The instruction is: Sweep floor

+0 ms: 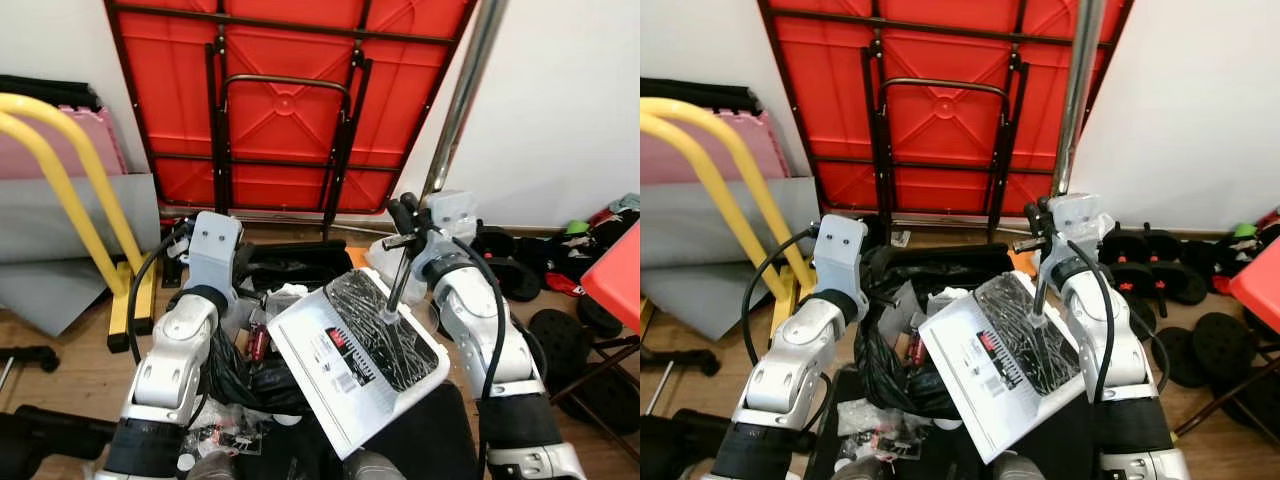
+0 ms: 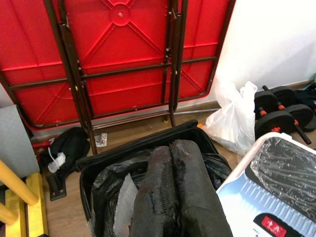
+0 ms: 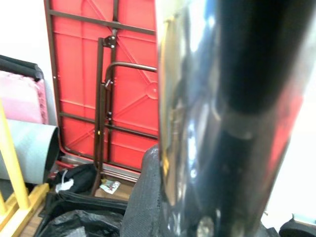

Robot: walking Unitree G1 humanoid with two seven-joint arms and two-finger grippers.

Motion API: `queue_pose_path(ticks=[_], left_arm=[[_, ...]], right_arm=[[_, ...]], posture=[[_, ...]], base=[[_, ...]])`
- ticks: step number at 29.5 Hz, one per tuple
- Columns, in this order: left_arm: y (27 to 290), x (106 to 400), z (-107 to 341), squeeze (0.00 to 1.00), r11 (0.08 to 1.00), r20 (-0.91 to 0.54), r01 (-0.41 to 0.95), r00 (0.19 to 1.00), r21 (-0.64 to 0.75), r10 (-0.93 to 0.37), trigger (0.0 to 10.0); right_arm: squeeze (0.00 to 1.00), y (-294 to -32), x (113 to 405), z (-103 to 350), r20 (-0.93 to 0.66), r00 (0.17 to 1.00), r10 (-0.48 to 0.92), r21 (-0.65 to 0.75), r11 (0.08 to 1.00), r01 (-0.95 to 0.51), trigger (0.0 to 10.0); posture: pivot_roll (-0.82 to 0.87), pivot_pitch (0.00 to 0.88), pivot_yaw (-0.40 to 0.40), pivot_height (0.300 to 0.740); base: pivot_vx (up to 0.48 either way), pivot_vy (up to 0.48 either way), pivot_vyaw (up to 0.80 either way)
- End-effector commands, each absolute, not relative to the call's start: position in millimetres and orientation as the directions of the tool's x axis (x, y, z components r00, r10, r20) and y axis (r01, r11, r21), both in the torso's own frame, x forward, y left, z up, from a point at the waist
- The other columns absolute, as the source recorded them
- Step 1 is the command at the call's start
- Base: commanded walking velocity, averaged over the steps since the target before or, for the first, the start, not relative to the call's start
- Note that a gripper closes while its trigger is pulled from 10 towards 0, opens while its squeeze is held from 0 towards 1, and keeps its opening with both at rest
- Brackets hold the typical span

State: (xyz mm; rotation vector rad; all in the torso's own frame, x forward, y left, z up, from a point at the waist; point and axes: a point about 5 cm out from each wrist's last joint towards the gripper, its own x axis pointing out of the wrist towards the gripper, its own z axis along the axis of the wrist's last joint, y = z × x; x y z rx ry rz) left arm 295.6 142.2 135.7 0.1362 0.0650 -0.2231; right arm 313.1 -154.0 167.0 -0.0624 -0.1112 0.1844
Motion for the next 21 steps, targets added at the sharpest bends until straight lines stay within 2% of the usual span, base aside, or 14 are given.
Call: queue_pose_path(ticks=[1,21], left_arm=[[139.5,295.5,131.7,0.00,0.967,-0.101,0.219,0.973,0.131,-0.206,10.0],[139.3,295.9,133.0,0.00,0.967,-0.096,0.218,0.974,0.132,-0.206,10.0]], right_arm=[[0.00,-162.5,313.7,181.2,0.166,0.975,0.150,-0.083,0.987,-0.138,10.0],[0.00,-165.4,315.4,181.5,0.160,0.978,0.136,-0.078,0.989,-0.124,10.0]], posture=[[-0.15,0.044,-0.156,0.740],[-0.14,0.046,-0.159,0.740]], base=[[-0.262,0.000,0.00],[-0.264,0.000,-0.04]])
